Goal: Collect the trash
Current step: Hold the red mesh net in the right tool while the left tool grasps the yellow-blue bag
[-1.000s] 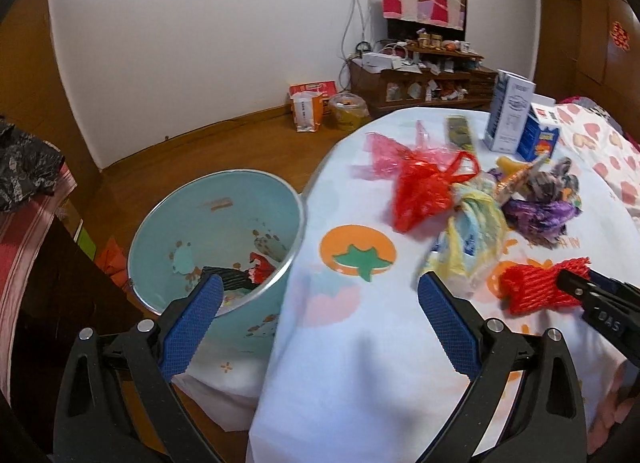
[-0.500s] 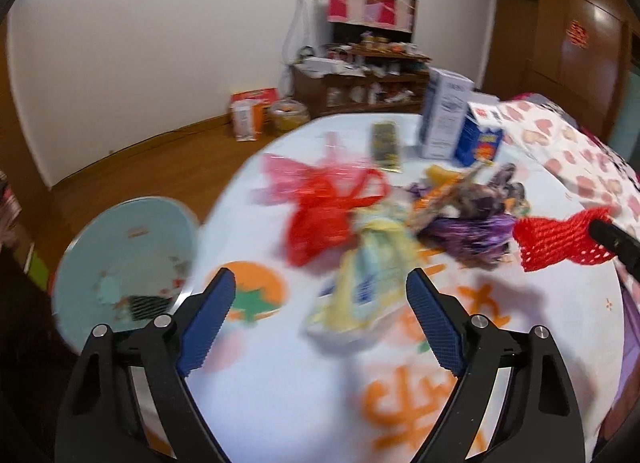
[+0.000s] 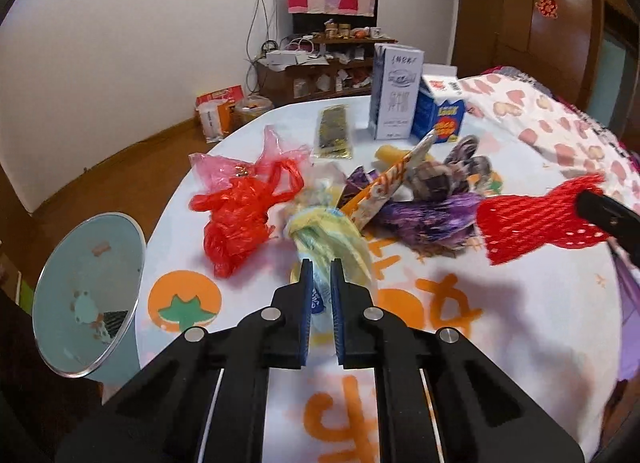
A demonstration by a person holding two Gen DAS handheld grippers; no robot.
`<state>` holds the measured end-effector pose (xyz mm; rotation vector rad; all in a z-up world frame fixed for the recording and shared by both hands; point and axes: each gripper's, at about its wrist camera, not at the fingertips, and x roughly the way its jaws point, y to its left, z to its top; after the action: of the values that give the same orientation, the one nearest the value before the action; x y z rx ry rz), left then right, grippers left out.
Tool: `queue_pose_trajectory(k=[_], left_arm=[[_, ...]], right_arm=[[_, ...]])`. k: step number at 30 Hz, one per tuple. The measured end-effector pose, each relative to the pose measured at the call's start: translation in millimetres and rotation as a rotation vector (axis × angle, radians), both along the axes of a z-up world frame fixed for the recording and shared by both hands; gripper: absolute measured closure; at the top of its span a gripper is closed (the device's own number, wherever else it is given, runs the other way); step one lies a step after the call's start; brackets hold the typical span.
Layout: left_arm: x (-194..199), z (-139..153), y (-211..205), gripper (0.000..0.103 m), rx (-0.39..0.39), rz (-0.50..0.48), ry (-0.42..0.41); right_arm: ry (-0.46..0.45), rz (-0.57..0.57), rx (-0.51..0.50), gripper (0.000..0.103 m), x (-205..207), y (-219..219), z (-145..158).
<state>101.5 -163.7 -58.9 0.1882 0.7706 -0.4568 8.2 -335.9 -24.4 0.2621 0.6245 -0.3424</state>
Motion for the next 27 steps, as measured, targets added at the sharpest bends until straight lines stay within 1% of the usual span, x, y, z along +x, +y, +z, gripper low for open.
queue_pose_trajectory(k=[7, 12, 16, 19, 21, 23, 24, 25, 26, 27], left_arm=[[-27, 22, 15, 0.094, -0.016, -0.053, -0.047], [-41, 36, 34, 0.094, -0.042, -0.062, -0.068], [-46, 44, 58, 0.094, -0.075, -0.036, -0.081], [-45, 48, 81, 0.094, -0.085, 0.006, -0.085], [-41, 47, 91, 0.094, -0.093, 0.031, -0.078], [-32, 44, 96, 0.094, -0.101, 0.054, -0.054], [-29, 42, 97, 0.092, -0.112, 0.058, -0.041], [-26, 39, 96, 0.088, -0.130, 0.050, -0.026], [-22, 35, 92, 0.071, -0.140, 0.038, -0.008], [-19, 31, 86, 0.052, -0.140, 0.032, 0.004]], right_arm=[[-0.028, -0.006, -0.023, 0.089, -7, 8, 12], [-0.042, 0.002, -0.036, 0.089, -10, 16, 20], [-0.054, 0.015, -0.054, 0.089, -11, 24, 26], [-0.055, 0.029, -0.055, 0.089, -9, 31, 27], [-0.052, 0.035, -0.063, 0.089, -7, 35, 26], [-0.044, 0.040, -0.062, 0.089, -5, 38, 23], [-0.037, 0.042, -0.061, 0.089, -4, 38, 22], [-0.035, 0.040, -0.066, 0.089, -4, 38, 21], [-0.031, 0.035, -0.072, 0.089, -4, 38, 20], [-0.025, 0.026, -0.076, 0.089, -5, 35, 18]])
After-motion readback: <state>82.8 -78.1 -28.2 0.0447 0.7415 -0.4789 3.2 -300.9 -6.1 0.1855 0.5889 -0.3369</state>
